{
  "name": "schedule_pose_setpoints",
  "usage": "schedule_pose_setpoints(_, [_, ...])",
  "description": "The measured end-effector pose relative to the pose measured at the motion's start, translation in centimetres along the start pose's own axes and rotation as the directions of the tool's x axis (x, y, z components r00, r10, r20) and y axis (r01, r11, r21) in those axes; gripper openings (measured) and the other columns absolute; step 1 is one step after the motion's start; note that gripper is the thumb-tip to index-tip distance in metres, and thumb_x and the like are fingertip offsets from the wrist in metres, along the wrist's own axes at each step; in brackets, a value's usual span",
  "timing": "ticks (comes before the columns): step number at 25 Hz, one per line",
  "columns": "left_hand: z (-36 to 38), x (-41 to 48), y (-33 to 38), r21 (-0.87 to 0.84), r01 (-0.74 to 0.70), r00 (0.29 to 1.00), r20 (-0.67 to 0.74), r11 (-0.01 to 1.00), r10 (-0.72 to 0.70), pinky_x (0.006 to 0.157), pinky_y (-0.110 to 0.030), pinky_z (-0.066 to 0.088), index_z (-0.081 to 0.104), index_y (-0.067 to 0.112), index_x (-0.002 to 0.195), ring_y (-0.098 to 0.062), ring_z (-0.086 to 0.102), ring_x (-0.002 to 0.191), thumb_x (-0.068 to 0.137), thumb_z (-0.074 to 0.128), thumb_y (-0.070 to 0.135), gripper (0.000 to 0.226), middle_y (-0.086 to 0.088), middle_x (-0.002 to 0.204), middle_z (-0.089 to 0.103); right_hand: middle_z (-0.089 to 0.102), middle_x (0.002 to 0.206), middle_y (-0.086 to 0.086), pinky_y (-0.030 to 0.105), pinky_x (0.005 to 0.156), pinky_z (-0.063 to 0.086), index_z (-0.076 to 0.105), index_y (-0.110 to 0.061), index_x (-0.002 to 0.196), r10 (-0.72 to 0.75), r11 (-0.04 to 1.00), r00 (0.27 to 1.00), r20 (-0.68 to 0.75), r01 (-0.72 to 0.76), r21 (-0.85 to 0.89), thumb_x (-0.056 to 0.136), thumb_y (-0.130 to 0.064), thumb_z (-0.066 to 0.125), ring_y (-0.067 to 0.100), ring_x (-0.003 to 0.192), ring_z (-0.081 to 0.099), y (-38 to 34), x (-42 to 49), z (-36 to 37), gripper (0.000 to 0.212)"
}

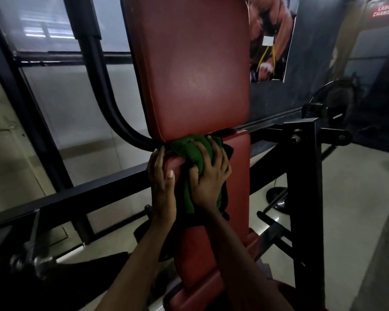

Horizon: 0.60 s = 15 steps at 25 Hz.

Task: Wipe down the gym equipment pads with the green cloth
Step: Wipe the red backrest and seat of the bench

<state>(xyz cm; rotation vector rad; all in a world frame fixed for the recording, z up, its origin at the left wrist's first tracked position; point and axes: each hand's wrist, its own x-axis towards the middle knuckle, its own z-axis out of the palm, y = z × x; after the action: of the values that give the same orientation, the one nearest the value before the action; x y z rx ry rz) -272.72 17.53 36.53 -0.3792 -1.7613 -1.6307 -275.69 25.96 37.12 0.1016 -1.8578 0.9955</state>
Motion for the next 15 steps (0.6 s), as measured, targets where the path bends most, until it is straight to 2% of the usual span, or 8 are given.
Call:
schedule_pose_setpoints(2, [0.6,-0.2,-0.3,0.032,-0.041,0.997,-0.061,0.999,0.043,0.106,-0.003,0.02,0.029,0.033,0.132,-0.001,0.024,0.137,0.08,0.024,0.075,0.067,-0.005,0.149,0.027,0.051,0.134,0.012,0.036,0.098,0.024,0.044,-0.031,0.123,0.015,1.0,0.998,-0.065,-0.015,0.009,0.078,-0.042,0.034,0.021,0.125,0.031,2.1,1.8,-0.2,0.048])
schedule_pose_setpoints(5, [1.4,-0.4,-0.7,0.073,-0.071,0.986,-0.144,0.995,0.081,0.11,-0.01,0.022,0.033,0.022,0.134,-0.012,0.029,0.136,0.086,0.025,0.068,0.067,-0.01,0.146,0.034,0.053,0.132,0.015,0.04,0.1,0.029,0.056,-0.016,0.122,0.026,1.0,0.991,-0.128,-0.024,0.019,0.076,-0.036,0.037,0.022,0.122,0.035,4.9,4.2,-0.5,0.054])
schedule_pose_setpoints(7, [1.7,-0.5,-1.0,0.088,-0.093,0.98,-0.169,0.992,0.106,0.11,-0.012,0.022,0.033,0.018,0.135,-0.015,0.03,0.137,0.088,0.026,0.064,0.066,-0.01,0.145,0.035,0.053,0.132,0.016,0.046,0.1,0.032,0.056,-0.012,0.123,0.074,0.997,0.983,-0.165,-0.071,0.026,0.075,-0.036,0.036,0.024,0.123,0.036,6.4,5.4,-0.8,0.057])
schedule_pose_setpoints(10, [1.8,-0.4,-1.4,0.083,-0.11,0.974,-0.191,0.991,0.124,0.111,-0.016,0.024,0.033,0.019,0.135,-0.01,0.031,0.137,0.09,0.027,0.061,0.062,-0.005,0.144,0.036,0.047,0.137,0.019,0.045,0.099,0.033,0.051,-0.008,0.129,0.299,0.954,0.936,-0.184,-0.29,0.078,0.071,-0.045,0.028,0.033,0.127,0.039,7.7,6.0,-1.3,0.073])
schedule_pose_setpoints(15, [2.1,-0.5,-1.0,0.052,-0.13,0.968,-0.211,0.99,0.138,0.105,-0.008,0.025,0.034,0.018,0.133,0.006,0.031,0.132,0.09,0.034,0.037,0.047,-0.006,0.142,0.036,0.044,0.138,0.017,0.045,0.099,0.035,0.045,-0.008,0.134,0.594,0.803,0.777,-0.209,-0.559,0.205,0.066,-0.055,0.018,0.032,0.126,0.041,9.4,2.2,-1.1,0.087])
